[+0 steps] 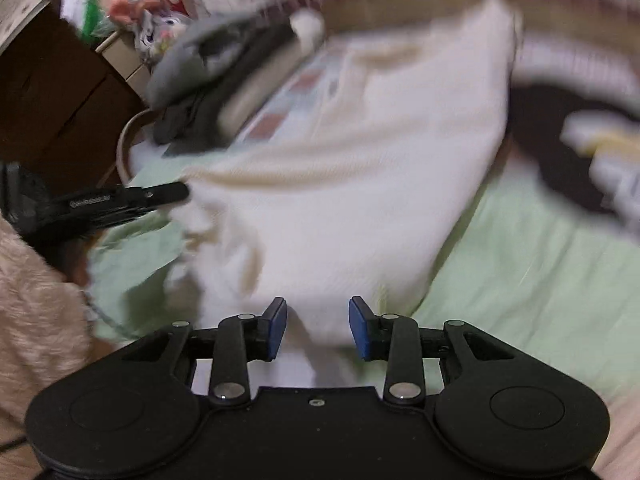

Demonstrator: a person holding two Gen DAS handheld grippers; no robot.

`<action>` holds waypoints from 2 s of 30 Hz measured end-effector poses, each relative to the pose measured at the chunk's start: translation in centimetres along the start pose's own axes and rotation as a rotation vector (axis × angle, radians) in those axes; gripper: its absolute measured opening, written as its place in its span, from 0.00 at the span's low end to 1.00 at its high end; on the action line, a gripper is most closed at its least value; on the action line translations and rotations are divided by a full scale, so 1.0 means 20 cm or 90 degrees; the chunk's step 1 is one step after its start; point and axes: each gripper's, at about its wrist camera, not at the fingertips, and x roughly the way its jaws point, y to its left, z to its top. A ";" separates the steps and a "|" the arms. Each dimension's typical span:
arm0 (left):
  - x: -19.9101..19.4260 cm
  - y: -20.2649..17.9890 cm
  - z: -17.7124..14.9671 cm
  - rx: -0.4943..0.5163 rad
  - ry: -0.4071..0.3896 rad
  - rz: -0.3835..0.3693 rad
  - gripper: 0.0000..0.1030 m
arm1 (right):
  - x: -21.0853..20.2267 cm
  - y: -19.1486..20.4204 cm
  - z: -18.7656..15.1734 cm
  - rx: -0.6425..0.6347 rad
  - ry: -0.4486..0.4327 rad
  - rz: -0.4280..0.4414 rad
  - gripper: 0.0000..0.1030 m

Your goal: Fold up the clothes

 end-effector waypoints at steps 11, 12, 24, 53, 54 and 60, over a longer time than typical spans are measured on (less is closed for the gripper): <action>0.20 -0.06 0.08 -0.001 0.017 -0.019 0.11 | 0.00 0.16 0.11 -0.057 -0.020 0.225 0.28; 0.20 -0.07 0.09 -0.005 0.015 -0.024 0.11 | 0.04 0.21 0.12 -0.082 -0.016 0.231 0.28; 0.14 -0.01 0.09 -0.058 0.001 -0.046 0.12 | 0.21 0.18 0.10 -0.129 0.063 0.169 0.08; 0.05 -0.01 -0.09 -0.006 0.030 -0.059 0.04 | 0.17 0.07 0.02 -0.082 0.109 0.192 0.14; 0.05 -0.03 -0.07 0.001 0.016 -0.057 0.04 | 0.17 0.10 0.01 -0.112 0.118 0.180 0.17; 0.03 -0.07 0.02 0.021 -0.012 -0.055 0.04 | 0.12 0.17 -0.06 -0.209 0.112 0.118 0.24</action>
